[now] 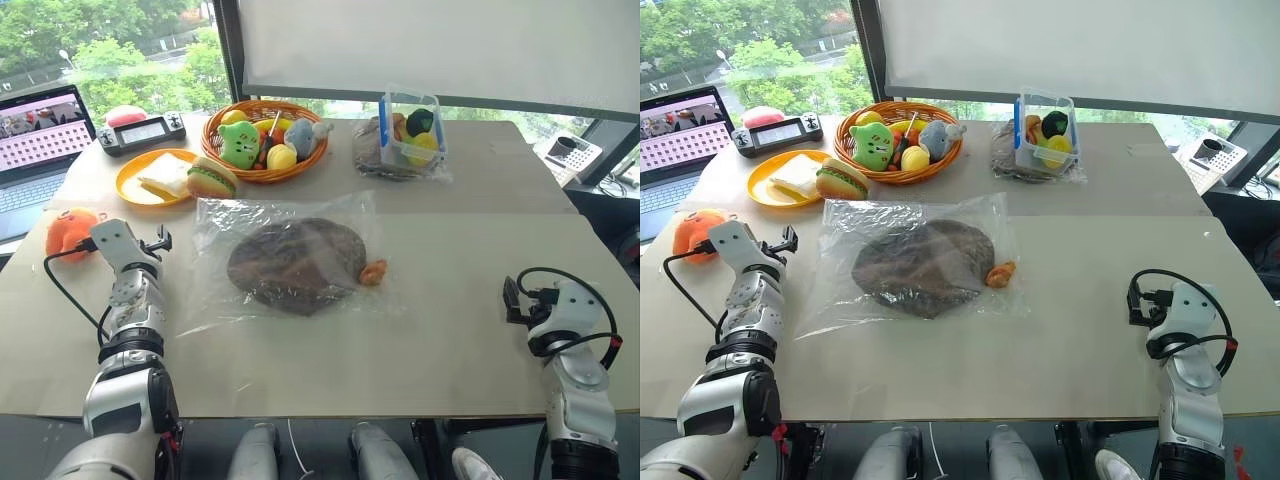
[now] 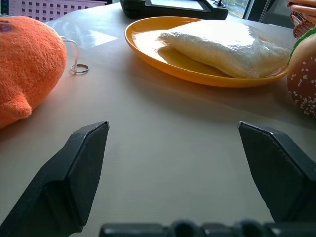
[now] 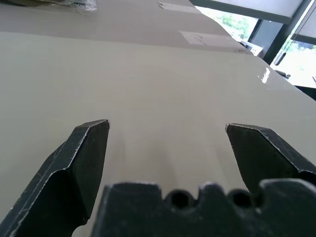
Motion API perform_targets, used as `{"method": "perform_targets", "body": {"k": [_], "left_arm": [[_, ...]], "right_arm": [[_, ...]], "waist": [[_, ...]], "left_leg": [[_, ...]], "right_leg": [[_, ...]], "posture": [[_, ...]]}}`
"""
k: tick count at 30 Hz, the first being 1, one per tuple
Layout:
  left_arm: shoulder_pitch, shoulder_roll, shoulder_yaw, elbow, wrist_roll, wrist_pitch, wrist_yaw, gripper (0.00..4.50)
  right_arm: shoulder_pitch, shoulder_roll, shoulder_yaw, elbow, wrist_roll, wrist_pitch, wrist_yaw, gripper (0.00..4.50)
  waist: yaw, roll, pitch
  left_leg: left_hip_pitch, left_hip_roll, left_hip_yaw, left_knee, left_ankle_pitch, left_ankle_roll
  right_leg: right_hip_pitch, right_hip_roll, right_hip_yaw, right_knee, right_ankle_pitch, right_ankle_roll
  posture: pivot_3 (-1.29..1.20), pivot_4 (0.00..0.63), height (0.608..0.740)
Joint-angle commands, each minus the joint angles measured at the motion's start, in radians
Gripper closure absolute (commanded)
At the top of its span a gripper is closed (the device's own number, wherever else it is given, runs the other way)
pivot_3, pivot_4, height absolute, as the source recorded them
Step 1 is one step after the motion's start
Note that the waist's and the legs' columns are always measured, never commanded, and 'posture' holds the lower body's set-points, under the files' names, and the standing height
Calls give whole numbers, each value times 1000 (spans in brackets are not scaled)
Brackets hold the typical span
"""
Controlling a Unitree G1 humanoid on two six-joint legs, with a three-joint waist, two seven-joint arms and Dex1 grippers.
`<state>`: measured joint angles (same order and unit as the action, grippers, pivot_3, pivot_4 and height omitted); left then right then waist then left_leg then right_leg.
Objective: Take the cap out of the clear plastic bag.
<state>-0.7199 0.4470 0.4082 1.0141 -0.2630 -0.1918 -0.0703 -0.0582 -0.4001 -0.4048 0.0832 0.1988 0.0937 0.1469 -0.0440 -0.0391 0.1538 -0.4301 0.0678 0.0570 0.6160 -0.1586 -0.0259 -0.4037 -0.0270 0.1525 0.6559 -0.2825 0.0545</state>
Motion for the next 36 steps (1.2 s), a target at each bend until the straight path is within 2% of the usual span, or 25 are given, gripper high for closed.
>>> {"method": "perform_targets", "body": {"k": [1,6,9,11,13,16,18,20,26,31,36], "left_arm": [[-34,11,10,1,-16,-6,-37,0],[-78,17,6,-82,-103,82,-284,0],[-15,46,-133,-365,-142,214,-610,0],[61,111,-223,-588,-184,330,-798,0],[129,185,-270,-752,-245,465,-927,0],[231,329,-359,-967,-333,678,-1116,0],[292,397,-420,-1084,-344,719,-1210,0],[322,412,-449,-1160,-350,742,-1228,0],[399,359,-471,-1250,-339,733,-1197,0],[436,343,-473,-1264,-308,702,-1185,0],[451,332,-473,-1273,-296,694,-1172,0]], "right_arm": [[-17,-19,-25,-37,13,-37,11,18],[-33,-81,-38,-120,132,33,147,18],[-4,-184,-2,-279,316,182,369,18],[28,-283,9,-393,472,322,520,18],[48,-366,21,-462,561,409,626,18],[27,-477,93,-508,612,485,769,18],[-49,-507,175,-490,597,502,828,18],[-169,-469,252,-431,561,506,813,18],[-425,-368,515,-168,230,317,826,18],[-560,-285,582,49,135,274,859,18],[-613,-220,619,186,47,182,877,18]], "waist": [[0,0,0],[1,0,0],[-1,0,0],[-2,0,0],[-8,0,0],[-23,0,0],[-31,0,0],[-33,-1,1],[-25,-2,1],[-16,-2,1],[-9,-2,1]], "left_leg": [[0,0,0,0,0,0],[-1,0,0,0,0,0],[-2,0,-1,0,0,0],[-3,0,-2,0,0,0],[-4,0,-2,0,0,0],[-1,1,-2,0,0,0],[1,1,-3,2,0,0],[6,1,-3,2,0,0],[5,2,-5,8,1,1],[-9,1,-6,11,-1,3],[-11,1,-8,11,-1,4]], "right_leg": [[0,0,0,0,0,0],[0,0,0,0,0,0],[0,0,-1,0,0,0],[-1,0,-1,0,0,0],[-1,0,-1,-1,0,0],[1,1,-1,0,-1,-2],[2,1,-1,1,-1,-2],[7,1,-2,1,-4,0],[7,1,-4,2,-7,2],[-4,0,-5,6,-5,-4],[-6,1,-7,8,-5,-4]], "posture": [[0,150,740],[0,150,740],[0,150,740],[0,150,740],[0,150,740],[0,150,740],[0,150,740],[0,150,740],[0,150,740],[0,150,740],[0,150,740]]}}
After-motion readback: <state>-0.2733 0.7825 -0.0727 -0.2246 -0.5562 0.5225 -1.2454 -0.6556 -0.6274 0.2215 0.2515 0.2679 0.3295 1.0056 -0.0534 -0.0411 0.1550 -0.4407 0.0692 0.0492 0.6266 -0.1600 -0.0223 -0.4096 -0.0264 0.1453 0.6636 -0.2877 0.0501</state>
